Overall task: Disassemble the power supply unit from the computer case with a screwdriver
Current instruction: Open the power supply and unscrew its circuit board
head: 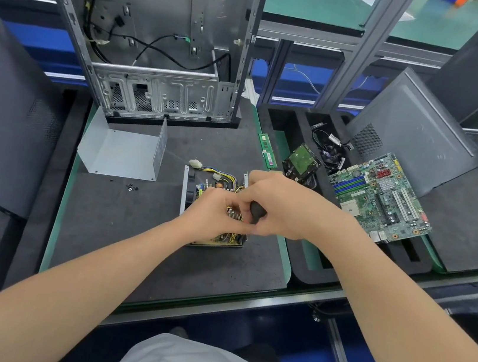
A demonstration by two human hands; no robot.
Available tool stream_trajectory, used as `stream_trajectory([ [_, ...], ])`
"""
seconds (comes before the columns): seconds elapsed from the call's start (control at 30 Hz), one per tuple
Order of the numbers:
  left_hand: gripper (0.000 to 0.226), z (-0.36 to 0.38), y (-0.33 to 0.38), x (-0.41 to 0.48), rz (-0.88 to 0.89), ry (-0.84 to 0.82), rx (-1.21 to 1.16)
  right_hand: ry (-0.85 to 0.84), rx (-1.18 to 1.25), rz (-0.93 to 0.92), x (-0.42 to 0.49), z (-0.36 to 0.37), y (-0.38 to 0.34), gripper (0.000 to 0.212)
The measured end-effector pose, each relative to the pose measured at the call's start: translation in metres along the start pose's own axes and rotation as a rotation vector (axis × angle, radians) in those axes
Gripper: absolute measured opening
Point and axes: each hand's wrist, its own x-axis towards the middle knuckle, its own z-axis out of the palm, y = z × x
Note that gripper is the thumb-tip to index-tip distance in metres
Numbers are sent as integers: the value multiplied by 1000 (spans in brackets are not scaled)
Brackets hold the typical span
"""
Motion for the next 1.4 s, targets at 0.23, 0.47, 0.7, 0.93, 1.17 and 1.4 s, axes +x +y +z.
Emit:
stream_trajectory([
  [0.23, 22, 1, 1, 1, -2, -15, -33, 254, -292, 294, -1, 16, -17, 40],
  [0.47, 28, 0, 1, 1, 9, 1, -21, 150, -105, 235, 1, 8, -17, 14],
  [0.7, 10, -1, 6, 0, 49, -1, -10, 79, -64, 78, -2, 8, -12, 16],
  [0.93, 16, 1, 0, 4, 1, -12, 16, 323, -360, 325, -5, 16, -23, 44],
  [1.17, 21, -3, 3, 1, -4, -28, -11, 250, -48, 402, 1, 14, -22, 31],
  [1.4, 17, -7, 4, -1, -5, -44, -4, 170, 123, 227, -6, 10, -18, 11],
])
